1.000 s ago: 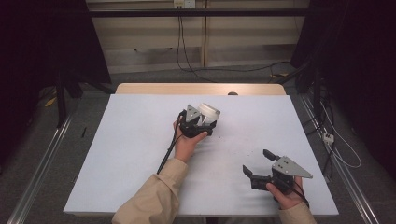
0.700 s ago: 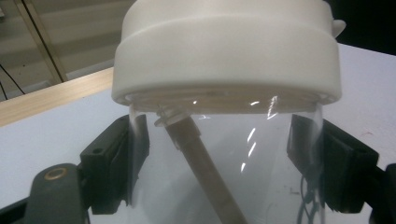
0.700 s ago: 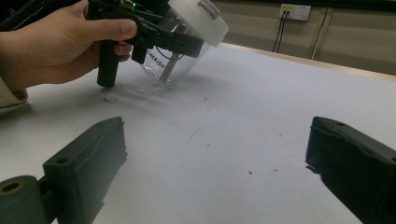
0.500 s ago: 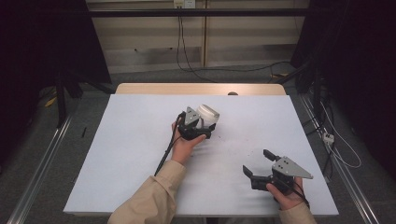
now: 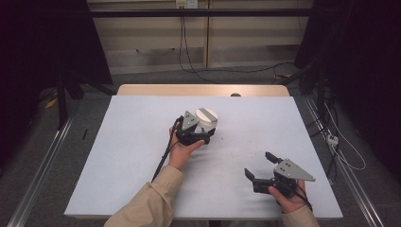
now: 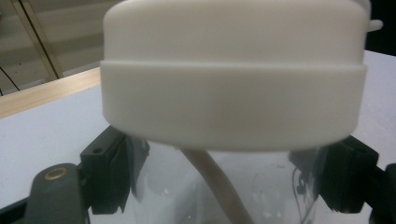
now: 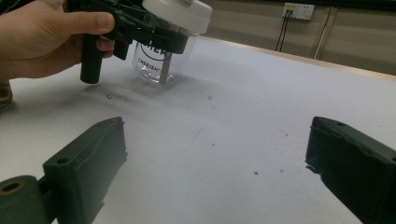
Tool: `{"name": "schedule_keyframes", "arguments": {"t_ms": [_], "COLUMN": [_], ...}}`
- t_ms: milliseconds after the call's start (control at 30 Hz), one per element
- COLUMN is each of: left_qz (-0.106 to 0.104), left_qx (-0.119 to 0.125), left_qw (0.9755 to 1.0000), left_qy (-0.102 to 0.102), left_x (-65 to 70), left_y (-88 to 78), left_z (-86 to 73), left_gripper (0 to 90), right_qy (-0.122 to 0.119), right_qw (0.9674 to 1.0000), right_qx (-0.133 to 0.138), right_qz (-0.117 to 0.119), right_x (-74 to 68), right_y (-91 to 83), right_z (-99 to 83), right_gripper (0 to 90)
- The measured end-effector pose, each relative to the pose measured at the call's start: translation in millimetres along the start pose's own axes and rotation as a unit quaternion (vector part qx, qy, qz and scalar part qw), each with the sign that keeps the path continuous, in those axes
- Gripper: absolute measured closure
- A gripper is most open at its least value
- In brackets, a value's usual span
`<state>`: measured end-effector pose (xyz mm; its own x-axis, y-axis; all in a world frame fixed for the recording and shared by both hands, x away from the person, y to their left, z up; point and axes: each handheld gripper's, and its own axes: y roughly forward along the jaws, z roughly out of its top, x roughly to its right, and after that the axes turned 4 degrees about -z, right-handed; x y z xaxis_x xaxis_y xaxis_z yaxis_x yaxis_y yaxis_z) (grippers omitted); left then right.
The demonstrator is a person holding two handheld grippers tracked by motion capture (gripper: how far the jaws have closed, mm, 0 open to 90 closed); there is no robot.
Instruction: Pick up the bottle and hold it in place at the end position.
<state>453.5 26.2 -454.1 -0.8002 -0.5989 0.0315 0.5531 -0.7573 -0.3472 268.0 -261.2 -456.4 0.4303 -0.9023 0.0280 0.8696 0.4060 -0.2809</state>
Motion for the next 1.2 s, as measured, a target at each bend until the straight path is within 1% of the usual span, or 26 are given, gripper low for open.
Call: {"name": "schedule_keyframes", "arguments": {"t_ms": [67, 167, 300, 400, 433, 533, 700, 767, 800, 833, 1000, 1067, 1133, 1200], "left_qz": [0.0, -0.001, -0.003, -0.004, -0.004, -0.003, -0.004, -0.004, -0.009, -0.012, -0.01, -0.012, -0.015, -0.014], "left_qx": [0.003, 0.002, -0.003, 0.001, 0.005, 0.004, 0.003, -0.002, -0.003, -0.002, -0.002, -0.001, 0.001, 0.003], "left_qw": [1.0, 1.0, 1.0, 1.0, 0.9999, 0.9999, 0.9999, 1.0, 0.9999, 0.9999, 0.9999, 0.9999, 0.9998, 0.9998], "left_qy": [-0.008, -0.01, -0.005, -0.007, -0.012, -0.013, -0.011, -0.005, -0.003, -0.008, -0.006, -0.006, -0.01, -0.015], "left_x": [0.1, -0.4, -0.3, -0.6, -0.5, 0.0, 0.2, 1.0, -0.3, -1.2, -0.5, -1.2, -1.5, -1.3], "left_y": [-3.0, -7.7, -12.0, -13.8, -14.1, -16.4, -20.4, -21.1, -21.6, -22.1, -21.7, -21.7, -21.8, -21.4], "left_z": [-1.7, -3.6, -4.8, -7.0, -7.8, -9.0, -11.9, -11.8, -11.9, -12.5, -12.7, -13.2, -14.1, -14.7], "left_gripper": [18.7, 18.7, 18.6, 18.6, 18.6, 18.6, 18.6, 18.4, 18.4, 18.4, 18.4, 18.4, 18.4, 18.2], "right_qy": [-0.001, 0.0, 0.002, 0.001, 0.003, 0.002, 0.003, 0.005, 0.007, 0.009, 0.009, 0.014, 0.017, 0.017], "right_qw": [1.0, 1.0, 1.0, 1.0, 1.0, 1.0, 0.9999, 0.9998, 0.9997, 0.9997, 0.9997, 0.9991, 0.9986, 0.9984], "right_qx": [0.0, -0.001, -0.002, -0.003, -0.003, -0.005, -0.011, -0.013, -0.015, -0.014, -0.013, -0.017, -0.021, -0.026], "right_qz": [0.002, 0.003, 0.005, 0.003, 0.005, 0.006, 0.012, 0.015, 0.016, 0.016, 0.018, 0.037, 0.045, 0.046], "right_x": [-0.1, -0.5, -1.4, -2.4, -2.9, -4.3, -7.5, -8.3, -9.0, -9.7, -13.8, -15.2, -17.3, -19.7], "right_y": [1.1, 2.6, 5.7, 9.3, 11.2, 15.7, 23.1, 26.0, 27.7, 29.5, 39.5, 45.1, 50.7, 56.3], "right_z": [0.1, 0.4, 2.6, 4.5, 5.3, 7.6, 11.6, 13.4, 14.7, 16.1, 24.9, 27.7, 29.9, 32.2], "right_gripper": [4.5, 4.5, 4.5, 4.5, 4.5, 4.5, 4.5, 4.6, 4.6, 4.9, 5.3, 5.2, 5.1, 5.0]}}
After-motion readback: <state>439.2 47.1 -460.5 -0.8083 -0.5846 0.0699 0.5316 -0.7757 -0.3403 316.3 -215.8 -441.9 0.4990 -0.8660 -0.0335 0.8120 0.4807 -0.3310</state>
